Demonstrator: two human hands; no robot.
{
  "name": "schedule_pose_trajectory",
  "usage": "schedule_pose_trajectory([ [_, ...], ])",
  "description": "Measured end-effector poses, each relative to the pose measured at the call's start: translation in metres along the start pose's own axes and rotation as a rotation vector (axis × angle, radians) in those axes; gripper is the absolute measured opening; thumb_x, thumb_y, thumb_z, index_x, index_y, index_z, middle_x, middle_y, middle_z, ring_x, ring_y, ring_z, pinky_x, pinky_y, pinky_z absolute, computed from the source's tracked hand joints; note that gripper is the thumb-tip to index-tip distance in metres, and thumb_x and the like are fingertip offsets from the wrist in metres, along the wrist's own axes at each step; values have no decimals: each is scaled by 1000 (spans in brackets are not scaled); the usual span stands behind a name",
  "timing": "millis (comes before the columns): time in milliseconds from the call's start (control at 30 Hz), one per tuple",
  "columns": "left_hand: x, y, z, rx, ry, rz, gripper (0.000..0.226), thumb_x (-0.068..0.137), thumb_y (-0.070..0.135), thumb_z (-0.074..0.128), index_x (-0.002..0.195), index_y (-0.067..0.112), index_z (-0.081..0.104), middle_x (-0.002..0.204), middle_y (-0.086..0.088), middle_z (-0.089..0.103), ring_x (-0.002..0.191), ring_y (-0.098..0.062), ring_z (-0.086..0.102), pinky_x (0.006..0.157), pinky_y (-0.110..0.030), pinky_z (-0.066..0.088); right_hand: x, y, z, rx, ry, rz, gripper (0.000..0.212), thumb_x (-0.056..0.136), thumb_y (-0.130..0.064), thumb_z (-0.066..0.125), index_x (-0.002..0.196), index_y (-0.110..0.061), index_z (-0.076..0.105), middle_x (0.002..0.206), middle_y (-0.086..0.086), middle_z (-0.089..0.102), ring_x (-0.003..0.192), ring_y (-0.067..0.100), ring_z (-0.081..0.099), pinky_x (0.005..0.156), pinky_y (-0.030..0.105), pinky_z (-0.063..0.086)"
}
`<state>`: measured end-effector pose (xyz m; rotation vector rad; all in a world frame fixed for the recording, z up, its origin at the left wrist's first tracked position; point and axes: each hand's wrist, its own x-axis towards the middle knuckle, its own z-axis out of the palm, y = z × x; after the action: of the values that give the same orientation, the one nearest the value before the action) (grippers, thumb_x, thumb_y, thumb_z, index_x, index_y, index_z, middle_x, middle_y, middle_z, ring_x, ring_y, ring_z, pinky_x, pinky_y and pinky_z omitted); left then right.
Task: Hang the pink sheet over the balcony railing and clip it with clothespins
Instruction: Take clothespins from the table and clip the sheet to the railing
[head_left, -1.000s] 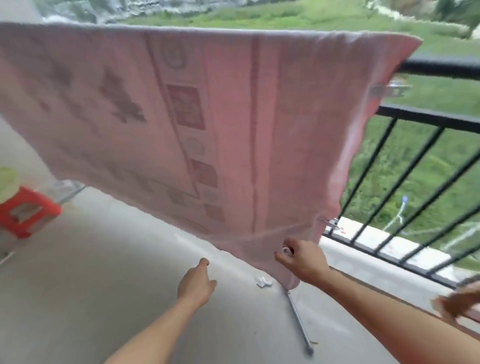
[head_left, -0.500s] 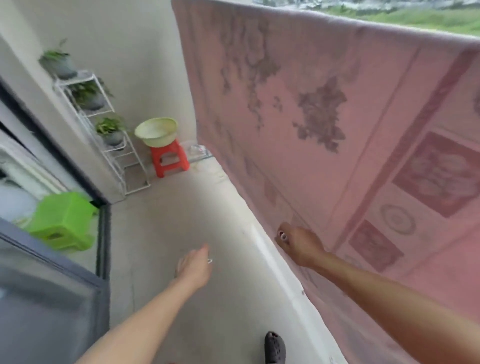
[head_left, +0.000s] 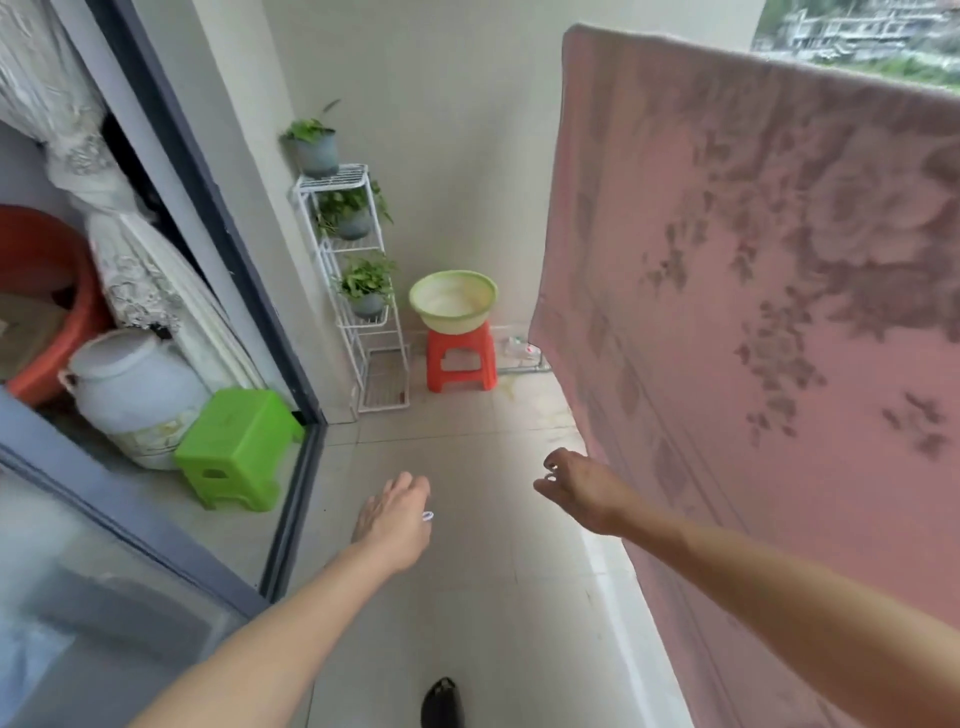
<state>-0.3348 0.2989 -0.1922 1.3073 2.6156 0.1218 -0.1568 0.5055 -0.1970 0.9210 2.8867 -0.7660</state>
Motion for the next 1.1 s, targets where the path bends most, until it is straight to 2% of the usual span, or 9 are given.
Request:
schedule_pose_trajectory([
  [100,69,-33,-23,-3,0,-1,30,91,21,53,121,19,50,123,-3,50,115,-25,49,89,-36,40,77,-8,-11,12,-5,63,45,94,-49,52,121,-14,51,116,10,66,108,30,59,80,34,45],
  [267,192,-68,-68,26,13,33,28,90,20,53,118,20,50,122,-2,51,116,-25,49,93,-38,41,183,-7,-50,22,54,131,43,93,-50,54,119,-16,52,110,10,69,105,31,62,81,37,49],
  [500,361,-61,-92,-21,13,120,30,92,17,52,121,19,50,123,-1,49,117,-24,48,92,-37,42,319,33,-104,3,121,272,41,90,-47,54,118,-18,54,117,7,67,104,28,61,72,31,43],
  [600,442,-52,-96,-12,15,141,31,90,18,54,120,21,50,123,0,49,119,-23,47,97,-38,39,387,59,-129,15,109,249,48,89,-51,53,124,-17,50,125,1,65,113,22,62,81,31,47],
  [667,497,-45,-104,-23,1,121,32,89,17,55,120,22,50,123,0,49,120,-23,48,99,-39,38,438,75,-153,28,124,218,46,91,-50,51,122,-15,50,129,3,63,114,24,61,86,34,49],
  [767,570,-34,-124,-76,12,99,31,89,17,56,119,23,51,121,2,50,119,-22,50,98,-37,38,506,90,-192,32,153,214,41,94,-46,50,119,-14,52,130,4,61,113,28,59,83,33,46],
  [1100,778,-19,-181,-164,67,99,23,88,23,61,111,23,57,118,3,56,109,-23,56,92,-35,45,704,107,-314,-74,279,103,41,95,-48,51,124,-19,50,122,0,67,111,26,61,77,31,41],
])
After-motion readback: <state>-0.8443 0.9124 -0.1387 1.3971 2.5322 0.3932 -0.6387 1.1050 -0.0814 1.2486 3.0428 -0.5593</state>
